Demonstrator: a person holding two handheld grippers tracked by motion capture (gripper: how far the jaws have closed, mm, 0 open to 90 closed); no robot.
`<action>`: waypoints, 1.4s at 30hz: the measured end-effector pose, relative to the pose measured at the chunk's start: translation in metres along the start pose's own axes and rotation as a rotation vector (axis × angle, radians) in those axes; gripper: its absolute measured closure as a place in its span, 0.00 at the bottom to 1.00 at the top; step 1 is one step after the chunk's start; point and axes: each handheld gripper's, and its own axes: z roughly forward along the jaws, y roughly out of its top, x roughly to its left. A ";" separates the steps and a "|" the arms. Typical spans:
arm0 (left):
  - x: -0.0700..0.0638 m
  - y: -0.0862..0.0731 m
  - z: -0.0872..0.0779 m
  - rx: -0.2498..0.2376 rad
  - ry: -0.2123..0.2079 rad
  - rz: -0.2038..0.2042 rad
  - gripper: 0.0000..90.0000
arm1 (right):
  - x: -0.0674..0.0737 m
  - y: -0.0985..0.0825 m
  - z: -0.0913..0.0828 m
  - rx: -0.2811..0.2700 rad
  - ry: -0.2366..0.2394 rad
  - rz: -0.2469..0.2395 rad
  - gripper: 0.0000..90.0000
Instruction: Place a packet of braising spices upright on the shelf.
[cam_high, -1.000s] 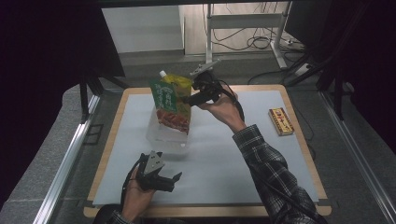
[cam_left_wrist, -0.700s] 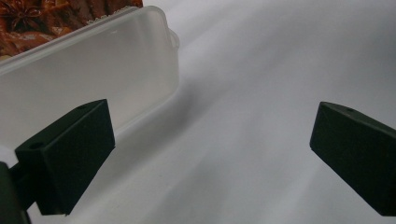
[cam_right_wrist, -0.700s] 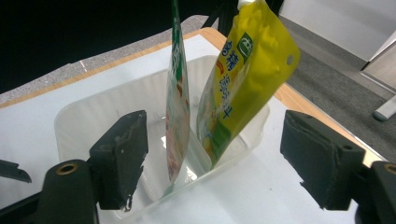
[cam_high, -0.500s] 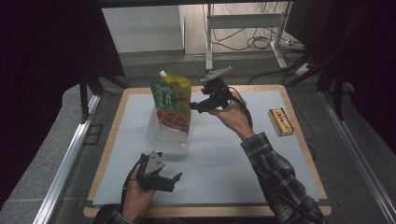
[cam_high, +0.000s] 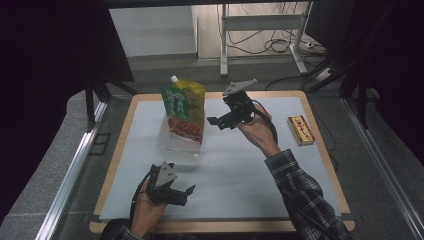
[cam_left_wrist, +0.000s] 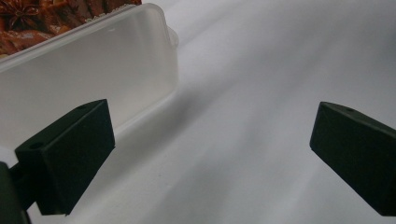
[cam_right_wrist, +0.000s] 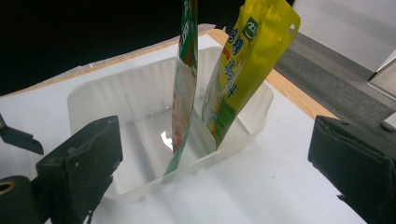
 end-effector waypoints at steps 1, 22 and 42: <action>0.000 0.000 0.000 0.001 0.000 0.000 0.00 | 0.000 0.000 0.000 0.000 0.000 0.000 0.03; 0.001 -0.001 0.000 0.001 0.007 -0.007 0.00 | -0.005 -0.042 -0.021 0.002 0.020 0.025 0.00; 0.000 -0.001 0.001 0.009 0.009 -0.007 0.00 | -0.016 -0.090 -0.034 -0.036 -0.056 0.116 0.01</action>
